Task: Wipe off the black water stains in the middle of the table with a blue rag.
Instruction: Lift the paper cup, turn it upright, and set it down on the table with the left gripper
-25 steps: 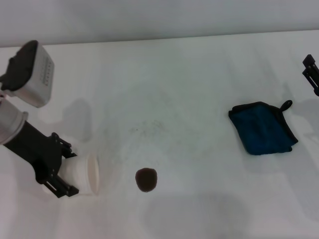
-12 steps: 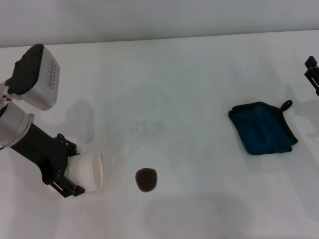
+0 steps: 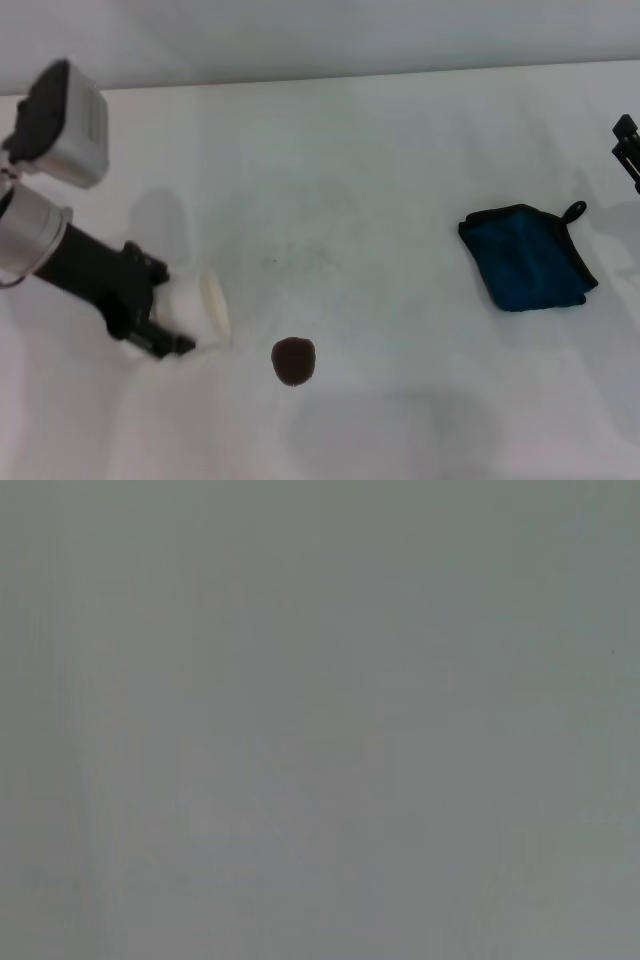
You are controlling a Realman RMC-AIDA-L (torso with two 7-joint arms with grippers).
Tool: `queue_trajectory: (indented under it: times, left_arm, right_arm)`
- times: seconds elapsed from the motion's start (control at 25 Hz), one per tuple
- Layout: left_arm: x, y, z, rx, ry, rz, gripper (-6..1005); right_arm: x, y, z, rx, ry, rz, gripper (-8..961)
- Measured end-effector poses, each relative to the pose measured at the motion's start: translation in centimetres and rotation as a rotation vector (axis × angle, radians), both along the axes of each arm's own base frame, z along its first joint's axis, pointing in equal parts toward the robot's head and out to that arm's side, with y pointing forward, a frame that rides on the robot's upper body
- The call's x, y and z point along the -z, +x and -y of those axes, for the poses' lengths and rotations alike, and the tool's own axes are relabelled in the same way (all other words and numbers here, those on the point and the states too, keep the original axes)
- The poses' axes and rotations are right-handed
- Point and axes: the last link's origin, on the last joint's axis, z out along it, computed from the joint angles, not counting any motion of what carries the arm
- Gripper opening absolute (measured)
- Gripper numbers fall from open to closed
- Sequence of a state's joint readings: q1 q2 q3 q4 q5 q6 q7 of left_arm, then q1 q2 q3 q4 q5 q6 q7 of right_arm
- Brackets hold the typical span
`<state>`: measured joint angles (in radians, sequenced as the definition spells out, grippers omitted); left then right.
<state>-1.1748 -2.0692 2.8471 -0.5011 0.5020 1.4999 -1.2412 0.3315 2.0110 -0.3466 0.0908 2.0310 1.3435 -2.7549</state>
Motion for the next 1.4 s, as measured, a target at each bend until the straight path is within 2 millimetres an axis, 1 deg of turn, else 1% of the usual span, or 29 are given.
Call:
queue_trajectory:
  times: [0.16, 0.32, 0.4, 0.48, 0.56, 0.6, 0.8, 0.96, 1.24, 1.36, 1.4]
  left_arm:
    - [-0.7, 0.6, -1.1, 0.021, 0.119, 0.123, 799]
    - [-1.2, 0.5, -1.8, 0.052, 0.267, 0.282, 775]
    - [-1.4, 0.4, -2.0, 0.079, 0.349, 0.374, 758]
    - [-1.4, -0.1, -1.7, 0.116, 0.423, 0.454, 743]
    - [-1.6, -0.5, -1.5, 0.114, 0.479, 0.512, 730]
    - [-1.6, -0.5, -1.5, 0.114, 0.479, 0.512, 723]
    - [-1.4, -1.8, -0.8, 0.126, 0.583, 0.579, 666]
    - [-0.7, -2.8, 0.4, 0.150, 0.681, 0.653, 633]
    - [-0.4, -4.9, 2.8, 0.132, 0.959, 0.777, 577]
    - [0.0, -5.7, 3.9, 0.095, 1.040, 0.803, 564]
    - [0.0, -5.7, 3.9, 0.095, 1.040, 0.803, 560]
  right_arm:
    - [0.0, -0.1, -0.1, -0.003, -0.001, 0.001, 810]
    - [0.0, -0.1, -0.2, -0.005, -0.001, 0.001, 809]
    - [0.0, -0.1, -0.2, -0.005, -0.001, 0.001, 809]
    - [0.0, -0.1, -0.2, -0.006, -0.001, 0.002, 808]
    - [0.0, -0.1, -0.2, -0.004, -0.001, 0.003, 808]
    - [-0.1, -0.1, -0.2, -0.003, -0.001, 0.006, 808]
    - [-0.4, 0.2, -0.5, 0.005, -0.002, 0.022, 807]
    - [-0.6, 0.1, -1.0, 0.003, -0.002, 0.036, 806]
    - [-1.2, 0.0, -1.7, -0.007, 0.006, 0.055, 805]
    - [-1.4, 0.1, -1.9, -0.004, 0.007, 0.065, 804]
    - [-1.4, 0.1, -2.0, -0.001, 0.005, 0.066, 804]
